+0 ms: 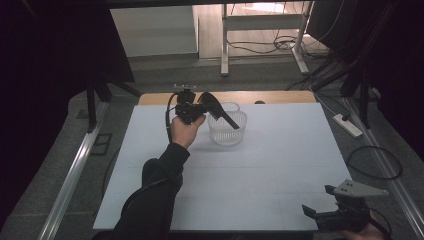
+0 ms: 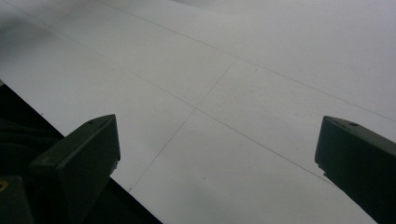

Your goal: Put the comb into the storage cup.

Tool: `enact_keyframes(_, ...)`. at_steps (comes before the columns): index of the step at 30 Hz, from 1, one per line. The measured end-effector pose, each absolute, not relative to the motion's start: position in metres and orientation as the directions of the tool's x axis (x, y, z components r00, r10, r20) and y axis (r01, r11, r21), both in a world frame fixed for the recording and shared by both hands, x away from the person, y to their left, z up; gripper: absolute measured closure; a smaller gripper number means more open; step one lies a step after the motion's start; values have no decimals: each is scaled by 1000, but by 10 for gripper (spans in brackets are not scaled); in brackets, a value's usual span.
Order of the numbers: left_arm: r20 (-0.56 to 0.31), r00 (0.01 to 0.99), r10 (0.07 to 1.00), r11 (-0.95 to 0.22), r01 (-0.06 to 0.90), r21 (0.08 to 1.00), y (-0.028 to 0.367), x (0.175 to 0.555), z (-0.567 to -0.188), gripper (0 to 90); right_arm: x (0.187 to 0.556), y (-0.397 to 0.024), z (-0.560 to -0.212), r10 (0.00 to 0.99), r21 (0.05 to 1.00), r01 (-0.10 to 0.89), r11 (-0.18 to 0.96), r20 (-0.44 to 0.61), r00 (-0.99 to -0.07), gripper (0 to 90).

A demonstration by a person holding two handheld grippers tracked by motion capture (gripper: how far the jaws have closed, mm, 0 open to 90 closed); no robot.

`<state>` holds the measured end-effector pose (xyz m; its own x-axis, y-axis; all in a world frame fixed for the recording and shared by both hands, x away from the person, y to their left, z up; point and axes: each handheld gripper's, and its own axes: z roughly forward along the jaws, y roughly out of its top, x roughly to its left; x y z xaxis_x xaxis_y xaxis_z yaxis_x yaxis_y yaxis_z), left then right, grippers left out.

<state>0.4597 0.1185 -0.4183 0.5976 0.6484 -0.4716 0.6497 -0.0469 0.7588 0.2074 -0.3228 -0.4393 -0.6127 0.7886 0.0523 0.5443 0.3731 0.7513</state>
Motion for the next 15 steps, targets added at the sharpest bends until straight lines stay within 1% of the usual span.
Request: enact_keyframes(15,-498,569,654,-20,672,741,112,465,-437,865,208,-323,-440,785,747,547,378,55,-617,14)
